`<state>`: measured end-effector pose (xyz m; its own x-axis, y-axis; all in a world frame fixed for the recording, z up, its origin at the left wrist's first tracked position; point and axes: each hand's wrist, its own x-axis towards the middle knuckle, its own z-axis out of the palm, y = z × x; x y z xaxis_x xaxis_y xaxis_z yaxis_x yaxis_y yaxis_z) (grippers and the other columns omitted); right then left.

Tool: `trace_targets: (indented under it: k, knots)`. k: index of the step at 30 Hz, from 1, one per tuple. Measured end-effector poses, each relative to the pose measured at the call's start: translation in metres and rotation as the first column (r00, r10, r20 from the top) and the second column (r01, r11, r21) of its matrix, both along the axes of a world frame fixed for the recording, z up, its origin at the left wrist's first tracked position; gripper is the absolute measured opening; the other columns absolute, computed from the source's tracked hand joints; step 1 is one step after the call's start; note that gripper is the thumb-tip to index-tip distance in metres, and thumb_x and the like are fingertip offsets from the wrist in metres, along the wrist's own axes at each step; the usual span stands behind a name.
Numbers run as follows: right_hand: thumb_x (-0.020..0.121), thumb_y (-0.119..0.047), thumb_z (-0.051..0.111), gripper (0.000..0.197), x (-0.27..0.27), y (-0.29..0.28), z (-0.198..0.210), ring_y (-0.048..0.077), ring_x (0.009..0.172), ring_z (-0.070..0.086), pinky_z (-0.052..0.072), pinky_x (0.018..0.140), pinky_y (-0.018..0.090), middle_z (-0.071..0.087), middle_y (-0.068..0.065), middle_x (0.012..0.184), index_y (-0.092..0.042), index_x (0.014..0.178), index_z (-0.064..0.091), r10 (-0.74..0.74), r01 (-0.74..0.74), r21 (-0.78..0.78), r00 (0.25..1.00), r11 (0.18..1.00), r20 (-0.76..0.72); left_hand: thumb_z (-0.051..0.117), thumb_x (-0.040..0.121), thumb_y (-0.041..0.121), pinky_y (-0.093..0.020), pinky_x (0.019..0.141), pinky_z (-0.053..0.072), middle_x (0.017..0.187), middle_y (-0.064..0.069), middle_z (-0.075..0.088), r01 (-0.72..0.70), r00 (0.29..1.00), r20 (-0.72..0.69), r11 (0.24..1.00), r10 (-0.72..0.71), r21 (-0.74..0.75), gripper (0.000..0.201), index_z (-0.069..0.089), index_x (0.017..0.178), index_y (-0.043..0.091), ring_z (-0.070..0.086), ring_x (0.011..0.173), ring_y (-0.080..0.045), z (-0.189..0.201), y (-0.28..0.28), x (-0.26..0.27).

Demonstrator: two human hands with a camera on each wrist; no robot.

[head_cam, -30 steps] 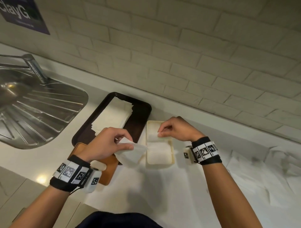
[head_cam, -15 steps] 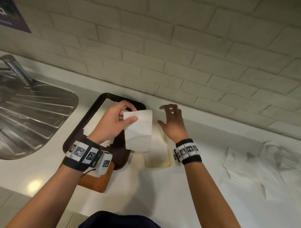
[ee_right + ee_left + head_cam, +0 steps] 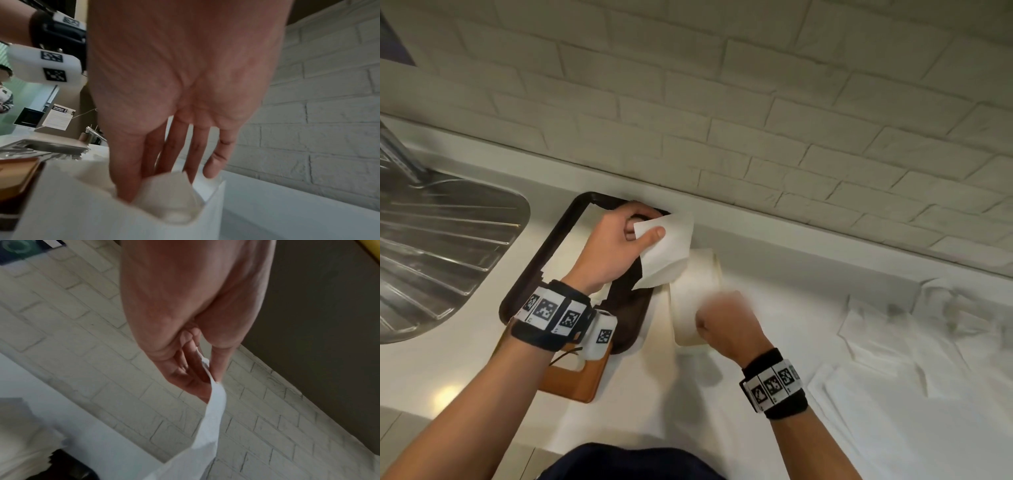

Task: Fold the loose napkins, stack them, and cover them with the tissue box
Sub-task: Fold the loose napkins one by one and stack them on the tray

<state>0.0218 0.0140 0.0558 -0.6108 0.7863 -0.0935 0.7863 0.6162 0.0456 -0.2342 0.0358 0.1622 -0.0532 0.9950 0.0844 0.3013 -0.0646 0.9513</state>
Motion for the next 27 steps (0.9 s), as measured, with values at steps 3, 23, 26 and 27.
trace_targets:
  k: [3, 23, 26, 27]
  knots:
    - [0.102, -0.046, 0.067, 0.021, 0.009, -0.009, 0.015, 0.018, 0.101, 0.066, 0.05, 0.101, 0.041, 0.077, -0.009, 0.11, -0.03, 0.108, 0.081, -0.09, 0.072, -0.134, 0.987, 0.988, -0.135, 0.078, 0.099, 0.023, -0.019, 0.085, 0.052, 0.102, 0.007, 0.079, 0.098, 0.995, -0.032, 0.995, -0.098, -0.003, 0.02, 0.074, 0.118, 0.02, 0.076, 0.098, -0.007, 0.007, 0.004, 0.014]
    - [0.106, -0.041, 0.057, 0.016, -0.007, -0.041, -0.013, 0.023, 0.107, 0.055, 0.035, 0.086, 0.039, 0.069, -0.004, 0.098, -0.035, 0.121, 0.057, -0.628, 0.589, -0.222, 0.7, 0.777, -0.34, 0.067, 0.1, 0.017, -0.042, 0.08, 0.057, 0.108, -0.01, 0.075, 0.133, 0.748, -0.656, 0.991, -0.1, 0.0, 0.026, 0.06, 0.126, 0.02, 0.071, 0.095, -0.033, -0.101, 0.052, 0.067]
    - [0.106, -0.043, 0.057, 0.022, -0.009, -0.042, -0.01, 0.024, 0.111, 0.059, 0.04, 0.089, 0.041, 0.073, -0.003, 0.104, -0.034, 0.125, 0.06, -0.576, 0.551, -0.171, 0.763, 0.817, -0.293, 0.071, 0.094, 0.015, -0.047, 0.086, 0.055, 0.109, -0.011, 0.073, 0.128, 0.641, -0.762, 0.992, -0.091, -0.011, 0.038, 0.058, 0.129, 0.023, 0.068, 0.101, -0.036, -0.111, 0.053, 0.075]
    - [0.106, -0.042, 0.058, 0.021, -0.003, -0.045, -0.007, 0.023, 0.108, 0.06, 0.042, 0.088, 0.04, 0.074, -0.006, 0.104, -0.034, 0.125, 0.061, -0.563, 0.543, -0.164, 0.746, 0.823, -0.355, 0.074, 0.091, 0.014, -0.049, 0.088, 0.054, 0.114, -0.01, 0.072, 0.127, 0.612, -0.788, 0.992, -0.076, 0.003, 0.043, 0.059, 0.13, 0.022, 0.065, 0.108, -0.036, -0.111, 0.051, 0.078]
